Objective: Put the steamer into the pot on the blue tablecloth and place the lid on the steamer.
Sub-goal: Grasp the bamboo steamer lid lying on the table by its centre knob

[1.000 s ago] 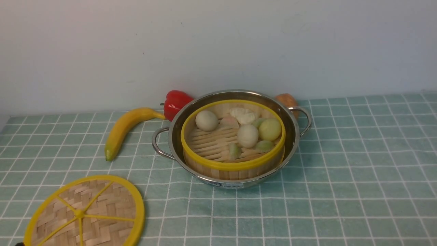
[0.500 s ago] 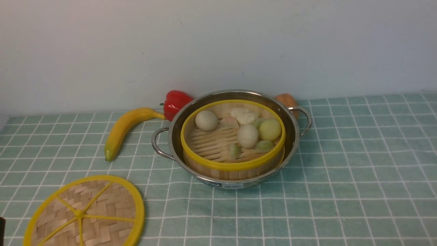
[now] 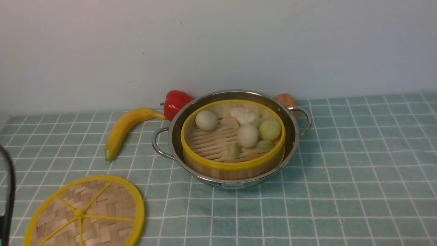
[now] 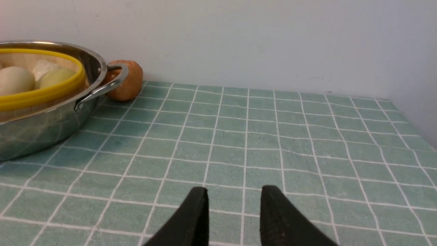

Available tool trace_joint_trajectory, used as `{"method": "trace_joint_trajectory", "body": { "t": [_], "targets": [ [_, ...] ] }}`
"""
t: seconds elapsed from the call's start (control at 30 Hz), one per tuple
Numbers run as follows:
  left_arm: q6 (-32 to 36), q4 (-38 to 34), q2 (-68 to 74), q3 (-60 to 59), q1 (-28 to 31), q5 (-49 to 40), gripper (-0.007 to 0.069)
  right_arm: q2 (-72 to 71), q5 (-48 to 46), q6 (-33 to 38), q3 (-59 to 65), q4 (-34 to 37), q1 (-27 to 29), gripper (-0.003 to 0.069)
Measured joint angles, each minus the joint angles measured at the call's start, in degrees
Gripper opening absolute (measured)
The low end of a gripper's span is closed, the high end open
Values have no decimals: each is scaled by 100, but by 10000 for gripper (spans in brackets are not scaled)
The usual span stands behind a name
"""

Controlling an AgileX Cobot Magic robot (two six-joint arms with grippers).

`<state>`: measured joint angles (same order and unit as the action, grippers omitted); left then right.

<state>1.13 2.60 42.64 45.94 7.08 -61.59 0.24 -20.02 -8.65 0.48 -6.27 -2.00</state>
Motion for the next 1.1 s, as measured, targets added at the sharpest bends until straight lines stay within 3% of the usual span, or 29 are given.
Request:
{"method": "trace_joint_trajectory", "body": {
  "t": [0.1, 0.23, 0.33, 0.57, 1.1],
  "targets": [
    [-6, 276, 1063, 456, 0, -527, 243, 0, 0, 0, 0, 0, 0, 240],
    [40, 251, 2384, 956, 0, -518, 243, 0, 0, 0, 0, 0, 0, 240],
    [437, -105, 3605, 1386, 0, -383, 243, 0, 0, 0, 0, 0, 0, 240],
    [947, -756, 4890, 1511, 0, -196, 262, 0, 0, 0, 0, 0, 0, 240],
    [1004, -868, 5771, 1533, 0, 540, 263, 0, 0, -151, 0, 0, 0, 240]
  ]
}}
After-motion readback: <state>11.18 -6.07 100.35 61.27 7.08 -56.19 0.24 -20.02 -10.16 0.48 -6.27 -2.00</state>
